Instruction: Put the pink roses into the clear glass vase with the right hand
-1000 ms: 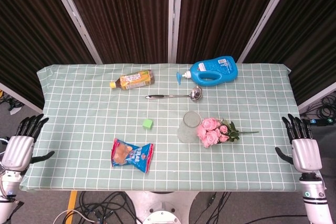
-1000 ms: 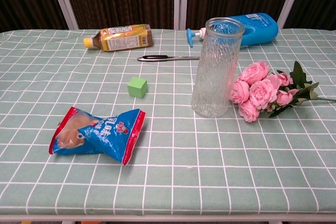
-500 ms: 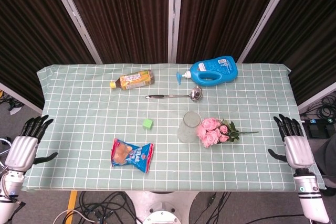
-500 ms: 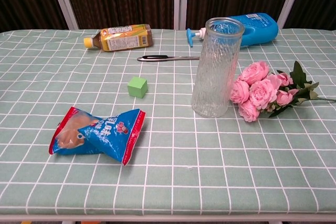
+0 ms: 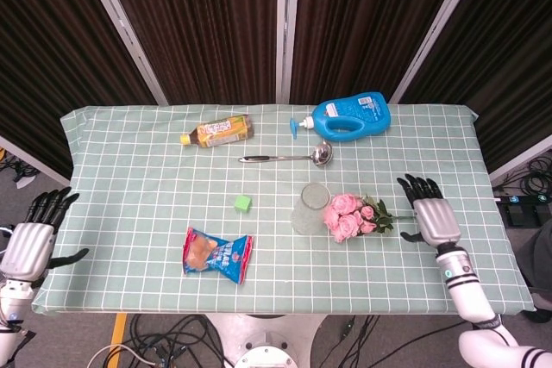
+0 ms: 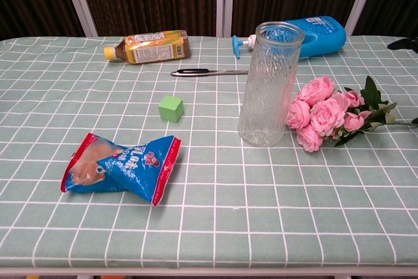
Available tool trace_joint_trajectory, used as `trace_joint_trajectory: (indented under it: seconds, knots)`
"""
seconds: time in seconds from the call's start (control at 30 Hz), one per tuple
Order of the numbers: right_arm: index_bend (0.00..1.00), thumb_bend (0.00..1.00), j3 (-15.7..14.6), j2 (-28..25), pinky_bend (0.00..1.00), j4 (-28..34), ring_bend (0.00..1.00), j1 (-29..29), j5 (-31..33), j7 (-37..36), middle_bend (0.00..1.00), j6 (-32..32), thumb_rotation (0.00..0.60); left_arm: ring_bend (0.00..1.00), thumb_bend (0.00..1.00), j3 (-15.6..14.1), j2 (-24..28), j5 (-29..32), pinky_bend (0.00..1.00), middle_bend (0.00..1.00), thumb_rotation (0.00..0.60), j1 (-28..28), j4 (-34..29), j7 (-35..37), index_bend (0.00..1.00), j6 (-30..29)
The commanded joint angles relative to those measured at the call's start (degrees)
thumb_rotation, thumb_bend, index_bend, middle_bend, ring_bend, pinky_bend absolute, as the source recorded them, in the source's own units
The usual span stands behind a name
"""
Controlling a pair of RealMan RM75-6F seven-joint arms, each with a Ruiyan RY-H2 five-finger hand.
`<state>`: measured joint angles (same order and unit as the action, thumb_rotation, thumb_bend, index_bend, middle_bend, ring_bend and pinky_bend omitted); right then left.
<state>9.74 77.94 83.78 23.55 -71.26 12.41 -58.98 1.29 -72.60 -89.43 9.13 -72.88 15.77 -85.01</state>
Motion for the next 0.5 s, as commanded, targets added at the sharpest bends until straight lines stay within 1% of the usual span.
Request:
trace_joint_trajectory:
  seconds: [0.03,0.13,0.5]
  knots:
    - [0.0,0.0,1.2,2.6,0.0,-0.2,0.0,3.5,3.2,4.3,0.03,3.4,0.6,0.0,0.0,0.2,0.2,0.5,0.05,0.02,0.6,-0.2,0.5,0.9,0.09,0.0]
    - [0.0,0.0,1.1,3.7,0.0,-0.5,0.0,5.0,4.2,6.5,0.04,4.5,0.6,0.0,0.0,0.3,0.4,0.9,0.05,0.02,0.6,-0.5,0.9,1.4,0.09,-0.2]
    - [0.0,0.0,0.2,6.8,0.0,-1.2,0.0,8.4,8.7,9.3,0.05,7.8,0.6,0.0,0.0,0.3,0.3,1.0,0.05,0.02,0.6,-0.7,1.8,2.9,0.09,-0.2]
